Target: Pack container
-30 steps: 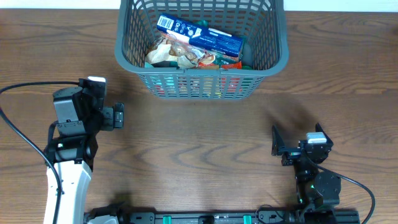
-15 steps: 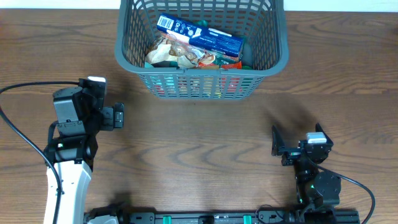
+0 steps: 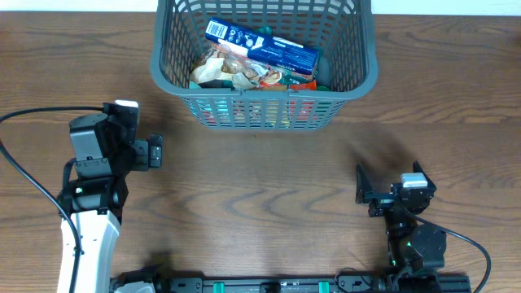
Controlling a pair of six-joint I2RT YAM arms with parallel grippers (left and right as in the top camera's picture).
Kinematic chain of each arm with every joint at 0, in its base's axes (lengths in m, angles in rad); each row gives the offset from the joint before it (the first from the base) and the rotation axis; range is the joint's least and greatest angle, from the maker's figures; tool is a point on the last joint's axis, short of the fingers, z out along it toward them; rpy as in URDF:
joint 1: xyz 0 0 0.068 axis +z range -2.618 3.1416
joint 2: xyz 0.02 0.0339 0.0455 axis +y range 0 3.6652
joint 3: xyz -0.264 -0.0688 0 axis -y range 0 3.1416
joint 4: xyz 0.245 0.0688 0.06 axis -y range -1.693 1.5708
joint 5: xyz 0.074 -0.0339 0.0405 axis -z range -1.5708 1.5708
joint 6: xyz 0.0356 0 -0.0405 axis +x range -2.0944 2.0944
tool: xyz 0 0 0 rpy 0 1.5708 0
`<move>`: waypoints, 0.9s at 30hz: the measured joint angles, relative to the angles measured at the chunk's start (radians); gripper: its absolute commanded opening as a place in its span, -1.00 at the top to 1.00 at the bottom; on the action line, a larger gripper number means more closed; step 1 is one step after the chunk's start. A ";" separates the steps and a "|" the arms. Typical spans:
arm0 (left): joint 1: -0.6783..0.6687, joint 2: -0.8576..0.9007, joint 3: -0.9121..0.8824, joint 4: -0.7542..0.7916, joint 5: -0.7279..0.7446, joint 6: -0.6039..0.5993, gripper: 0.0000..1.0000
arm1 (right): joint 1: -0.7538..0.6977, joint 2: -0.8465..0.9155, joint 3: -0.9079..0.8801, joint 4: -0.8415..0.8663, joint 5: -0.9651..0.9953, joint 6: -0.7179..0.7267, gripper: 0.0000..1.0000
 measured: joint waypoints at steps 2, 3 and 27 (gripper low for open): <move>-0.005 -0.021 0.000 -0.038 0.000 0.000 -0.97 | 0.000 0.000 0.000 0.000 0.000 0.000 -0.99; -0.008 -0.040 0.000 -0.076 0.000 0.000 -0.97 | 0.000 0.000 0.000 0.000 0.000 0.000 -0.98; -0.186 -0.708 -0.504 0.391 0.022 -0.019 -0.97 | 0.000 0.000 0.000 0.001 0.000 0.000 -0.98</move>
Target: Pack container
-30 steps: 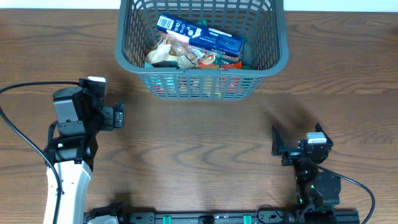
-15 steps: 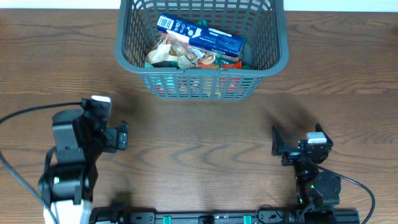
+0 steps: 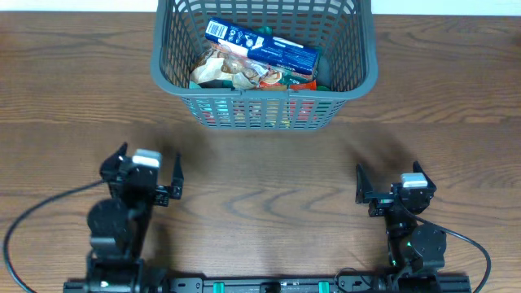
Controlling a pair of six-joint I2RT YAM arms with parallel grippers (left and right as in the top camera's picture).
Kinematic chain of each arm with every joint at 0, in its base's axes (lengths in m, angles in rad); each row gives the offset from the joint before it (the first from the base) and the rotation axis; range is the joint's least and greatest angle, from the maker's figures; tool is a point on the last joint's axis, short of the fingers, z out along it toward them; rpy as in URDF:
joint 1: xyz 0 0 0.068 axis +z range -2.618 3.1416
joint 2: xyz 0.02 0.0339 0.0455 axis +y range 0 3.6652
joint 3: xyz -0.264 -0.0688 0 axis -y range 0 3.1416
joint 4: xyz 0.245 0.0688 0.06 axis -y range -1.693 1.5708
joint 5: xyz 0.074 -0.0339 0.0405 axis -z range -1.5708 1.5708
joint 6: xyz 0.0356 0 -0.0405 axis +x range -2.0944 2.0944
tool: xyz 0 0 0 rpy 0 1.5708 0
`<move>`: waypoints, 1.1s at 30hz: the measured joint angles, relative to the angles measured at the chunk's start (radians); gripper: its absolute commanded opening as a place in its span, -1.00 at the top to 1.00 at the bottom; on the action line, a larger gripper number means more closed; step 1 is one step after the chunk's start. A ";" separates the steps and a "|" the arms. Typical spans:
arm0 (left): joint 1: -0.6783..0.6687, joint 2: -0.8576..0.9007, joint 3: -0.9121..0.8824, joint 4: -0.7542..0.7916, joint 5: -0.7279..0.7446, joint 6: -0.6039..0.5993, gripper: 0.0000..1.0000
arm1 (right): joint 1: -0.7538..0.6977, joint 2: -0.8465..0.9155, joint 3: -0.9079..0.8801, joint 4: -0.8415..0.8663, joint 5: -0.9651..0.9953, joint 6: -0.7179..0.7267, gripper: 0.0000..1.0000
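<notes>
A grey plastic basket (image 3: 264,104) stands at the back middle of the wooden table, holding a blue packet (image 3: 262,47) and several crumpled snack wrappers (image 3: 232,73). My left gripper (image 3: 151,172) sits low at the front left, well short of the basket, its fingers (image 3: 177,175) spread apart with nothing between them. My right gripper (image 3: 383,183) rests at the front right, also open and empty, its dark fingers (image 3: 361,184) pointing toward the basket.
Bare wooden table (image 3: 269,179) lies between the two arms and in front of the basket. A cable (image 3: 37,220) loops at the front left, another (image 3: 476,248) at the front right. The arm mounting rail (image 3: 269,285) runs along the front edge.
My left arm has drawn back from a raised, extended pose at the left to a folded pose near the front edge, gripper open. The right arm and the basket contents are unchanged.
</notes>
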 measured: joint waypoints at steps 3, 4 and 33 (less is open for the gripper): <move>-0.020 -0.079 -0.121 0.143 0.001 0.000 -0.97 | 0.000 0.000 0.000 0.000 0.000 0.000 -0.99; -0.024 -0.105 -0.153 0.174 0.001 0.000 -0.97 | 0.000 0.000 0.000 0.000 0.000 0.000 -0.98; -0.034 -0.343 -0.254 -0.009 -0.023 -0.029 -0.97 | 0.000 -0.002 0.000 0.000 0.000 0.000 -0.98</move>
